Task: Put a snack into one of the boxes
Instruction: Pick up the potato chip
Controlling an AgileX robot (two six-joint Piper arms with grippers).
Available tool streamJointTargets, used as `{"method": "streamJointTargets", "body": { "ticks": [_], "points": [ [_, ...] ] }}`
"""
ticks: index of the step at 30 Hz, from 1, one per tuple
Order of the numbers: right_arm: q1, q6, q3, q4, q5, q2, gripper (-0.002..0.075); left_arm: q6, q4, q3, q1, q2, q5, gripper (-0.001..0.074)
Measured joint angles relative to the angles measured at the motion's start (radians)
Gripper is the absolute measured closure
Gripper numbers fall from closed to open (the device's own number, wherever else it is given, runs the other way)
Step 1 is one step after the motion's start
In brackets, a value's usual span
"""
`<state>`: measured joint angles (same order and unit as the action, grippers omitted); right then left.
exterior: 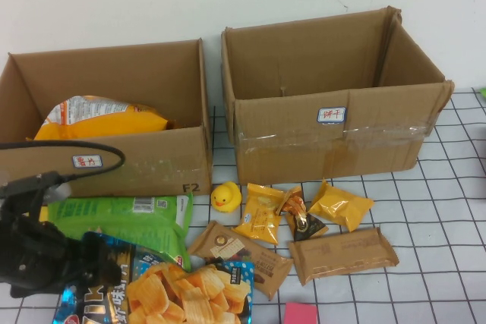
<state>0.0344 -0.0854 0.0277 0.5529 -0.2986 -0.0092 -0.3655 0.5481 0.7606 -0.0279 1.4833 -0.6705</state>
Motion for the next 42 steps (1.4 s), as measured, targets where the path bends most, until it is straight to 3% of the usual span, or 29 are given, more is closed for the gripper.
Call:
{"method": "streamJointTargets", "body": {
  "ticks": [10,13,19,21,26,32,42],
  "points": [
    [0.000,0.002,0.000,0.002,0.000,0.000,0.0727,-0.113,0.091,0.000,0.000,0.086,0.000,0.0148],
    [0.000,0.002,0.000,0.002,0.000,0.000,0.0727,-0.144,0.120,0.000,0.000,0.090,-0.009,0.0268],
    [0.000,0.002,0.000,0.002,-0.002,0.000,0.0727,-0.174,0.164,0.000,0.000,0.093,-0.021,0.0640],
    [0.000,0.002,0.000,0.002,-0.002,0.000,0.0727,-0.186,0.172,0.000,0.000,0.093,-0.028,0.0695],
    [0.000,0.003,0.000,0.002,-0.002,0.000,0.0727,-0.236,0.216,0.000,0.000,0.093,-0.068,0.0729],
    [0.000,0.004,0.000,0.002,-0.005,0.000,0.0727,-0.327,0.325,0.002,0.000,0.078,-0.121,0.0735],
    [0.000,0.004,0.000,0.004,-0.010,0.000,0.0727,-0.365,0.354,0.091,0.000,0.000,-0.200,0.0735]
  ]
}}
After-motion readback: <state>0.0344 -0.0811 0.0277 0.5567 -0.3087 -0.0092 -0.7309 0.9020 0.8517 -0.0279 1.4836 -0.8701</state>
